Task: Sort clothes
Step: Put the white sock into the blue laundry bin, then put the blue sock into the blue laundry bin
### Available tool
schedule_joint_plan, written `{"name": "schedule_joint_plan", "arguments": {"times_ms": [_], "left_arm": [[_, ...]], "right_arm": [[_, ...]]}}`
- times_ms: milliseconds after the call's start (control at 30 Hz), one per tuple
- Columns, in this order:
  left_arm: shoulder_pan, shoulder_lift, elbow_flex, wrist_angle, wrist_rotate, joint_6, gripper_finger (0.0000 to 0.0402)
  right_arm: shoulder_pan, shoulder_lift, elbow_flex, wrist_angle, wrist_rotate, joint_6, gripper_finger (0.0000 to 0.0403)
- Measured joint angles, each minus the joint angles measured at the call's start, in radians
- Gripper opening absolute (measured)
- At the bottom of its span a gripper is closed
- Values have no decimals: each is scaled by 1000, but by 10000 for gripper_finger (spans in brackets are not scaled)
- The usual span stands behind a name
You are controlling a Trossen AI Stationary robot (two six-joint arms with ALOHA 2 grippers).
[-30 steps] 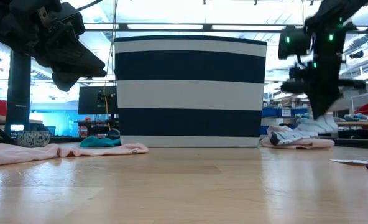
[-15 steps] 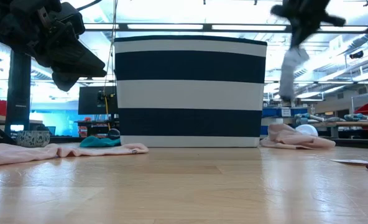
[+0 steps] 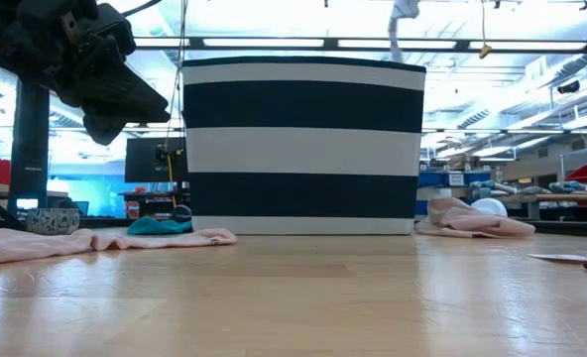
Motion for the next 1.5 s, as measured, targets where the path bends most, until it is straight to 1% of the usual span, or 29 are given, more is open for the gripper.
{"name": "schedule_joint_plan", "arguments": {"times_ms": [167, 267, 400, 600, 667, 733, 833, 933, 1067, 1133, 1200, 1300, 1433, 1500], "left_arm": [[0, 0, 0, 0, 0, 2, 106], [0, 0, 0, 0, 0, 2, 106], [0, 0, 0, 0, 0, 2, 106], [0, 0, 0, 0, 0, 2, 106], [0, 0, 0, 0, 0, 2, 106], [0, 0, 0, 0, 0, 2, 106], [0, 0, 0, 0, 0, 2, 106], [0, 0, 0, 0, 0, 2, 106], [0, 0, 0, -1, -5, 2, 106], [0, 0, 0, -7, -27, -10, 106], [0, 0, 0, -42, -67, -49, 106], [9, 0, 0, -161, -127, -156, 106], [63, 0, 0, -325, -138, -347, 106], [100, 0, 0, -352, -137, -398, 106]], "right_arm": [[6, 92, 0, -37, -53, 5, 1], [-7, 164, 0, -69, -65, 47, 6], [-33, 264, -1, -75, -86, 51, 18], [-89, 404, -1, -72, -289, 53, 38], [-108, 437, -2, -72, -328, 53, 50], [-125, 455, -2, -72, -339, 50, 66], [-148, 454, -2, -66, -371, 35, 98], [-162, 422, -2, -63, -415, 32, 133], [-164, 349, -2, -64, -417, 15, 171], [-160, 312, -2, -65, -418, 4, 184], [-148, 272, -2, -66, -417, -18, 193], [-128, 219, -2, -68, -417, -52, 200], [-111, 157, -2, -99, -417, -80, 201], [-111, 129, -2, -132, -417, -81, 200]]}}
